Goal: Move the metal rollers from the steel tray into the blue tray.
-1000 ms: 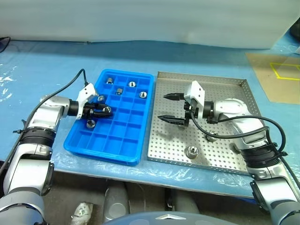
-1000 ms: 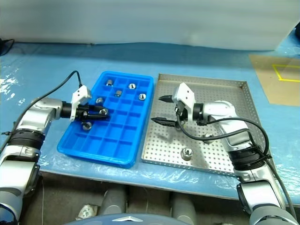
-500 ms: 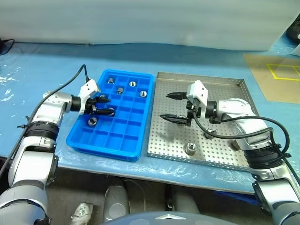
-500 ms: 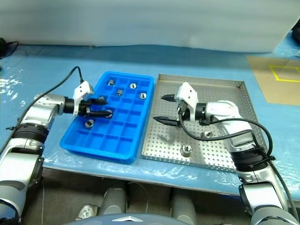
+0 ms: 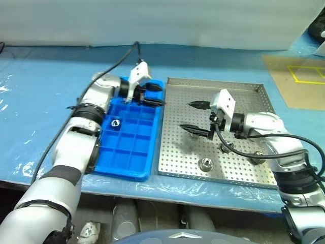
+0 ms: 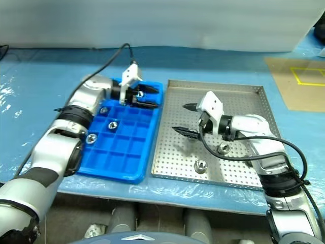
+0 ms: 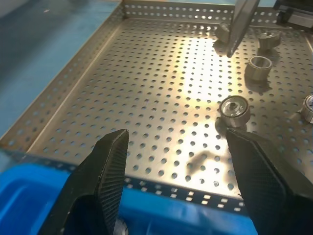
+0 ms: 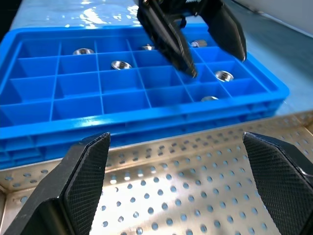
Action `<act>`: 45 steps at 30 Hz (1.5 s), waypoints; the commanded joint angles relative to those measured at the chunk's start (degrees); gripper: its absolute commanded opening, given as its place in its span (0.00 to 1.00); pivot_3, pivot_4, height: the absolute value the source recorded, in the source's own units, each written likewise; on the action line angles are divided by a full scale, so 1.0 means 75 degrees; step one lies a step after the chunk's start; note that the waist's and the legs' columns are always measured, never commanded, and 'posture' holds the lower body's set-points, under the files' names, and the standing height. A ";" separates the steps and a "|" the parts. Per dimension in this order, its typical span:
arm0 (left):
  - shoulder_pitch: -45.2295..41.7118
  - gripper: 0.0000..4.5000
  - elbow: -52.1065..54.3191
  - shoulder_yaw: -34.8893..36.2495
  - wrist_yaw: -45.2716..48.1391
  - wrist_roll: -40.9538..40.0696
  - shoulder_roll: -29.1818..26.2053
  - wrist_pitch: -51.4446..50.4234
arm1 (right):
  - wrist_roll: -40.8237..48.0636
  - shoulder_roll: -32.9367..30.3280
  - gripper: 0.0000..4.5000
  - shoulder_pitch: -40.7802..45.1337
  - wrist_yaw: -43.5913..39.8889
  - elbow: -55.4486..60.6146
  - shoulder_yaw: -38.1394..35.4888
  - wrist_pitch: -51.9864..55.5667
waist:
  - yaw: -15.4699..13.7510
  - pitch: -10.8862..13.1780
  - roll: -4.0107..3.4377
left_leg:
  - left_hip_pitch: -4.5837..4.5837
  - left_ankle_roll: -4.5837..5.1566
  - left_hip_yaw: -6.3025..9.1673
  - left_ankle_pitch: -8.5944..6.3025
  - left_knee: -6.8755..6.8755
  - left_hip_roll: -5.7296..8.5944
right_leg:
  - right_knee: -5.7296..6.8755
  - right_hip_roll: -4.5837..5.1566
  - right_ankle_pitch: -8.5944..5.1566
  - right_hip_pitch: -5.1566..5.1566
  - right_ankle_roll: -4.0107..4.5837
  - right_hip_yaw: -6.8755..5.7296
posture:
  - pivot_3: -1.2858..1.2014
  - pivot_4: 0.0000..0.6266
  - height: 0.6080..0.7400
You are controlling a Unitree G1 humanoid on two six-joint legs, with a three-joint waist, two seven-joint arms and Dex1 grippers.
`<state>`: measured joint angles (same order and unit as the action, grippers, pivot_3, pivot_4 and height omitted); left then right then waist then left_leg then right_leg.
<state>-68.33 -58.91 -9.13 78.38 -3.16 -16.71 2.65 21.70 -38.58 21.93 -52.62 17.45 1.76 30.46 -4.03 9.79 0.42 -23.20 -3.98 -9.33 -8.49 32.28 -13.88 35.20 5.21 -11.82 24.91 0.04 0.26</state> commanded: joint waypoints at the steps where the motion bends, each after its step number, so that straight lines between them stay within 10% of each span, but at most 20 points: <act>1: -0.0450 0.74 -0.0683 -0.0178 -0.0125 0.0352 0.0483 0.0654 | 0.0295 -0.0236 1.00 -0.0384 0.0286 0.0803 -0.0685 0.0251 | 0.0030 0.0000 0.0000 | 0.0001 0.0005 -0.0001 -0.0003 0.0003 0.0001 | -0.0008 0.0001 0.0000 -0.0004 -0.0001 0.0002 | 0.37 0.24 1.00; 14: -0.0564 0.74 -0.2155 -0.0467 -0.1229 0.1459 0.2117 0.1018 | 0.0762 -0.0389 1.00 -0.2667 0.1629 0.3040 -0.2215 0.1361 | 0.0614 0.0000 0.0000 | 0.0028 0.0080 -0.0035 -0.0048 0.0044 0.0006 | -0.0059 0.0008 0.0002 -0.0047 -0.0013 0.0013 | 0.28 0.24 1.00; 45: -0.0040 0.74 -0.2360 -0.0512 -0.1721 0.2303 0.2187 0.0702 | 0.0695 -0.0613 1.00 -0.3095 0.1993 0.3188 -0.2192 0.1286 | 0.0861 -0.0001 -0.0002 | 0.0021 0.0121 -0.0050 -0.0072 0.0071 0.0011 | -0.0078 0.0014 0.0005 -0.0051 -0.0020 0.0033 | 0.27 0.24 1.00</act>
<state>-68.91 -77.05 -13.53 66.58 13.95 -0.32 7.64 27.01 -42.40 -1.19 -37.85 39.36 -14.32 41.28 2.43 9.78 0.41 -23.04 -3.08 -9.71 -9.03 32.81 -13.79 34.62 5.32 -11.78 24.53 -0.11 0.51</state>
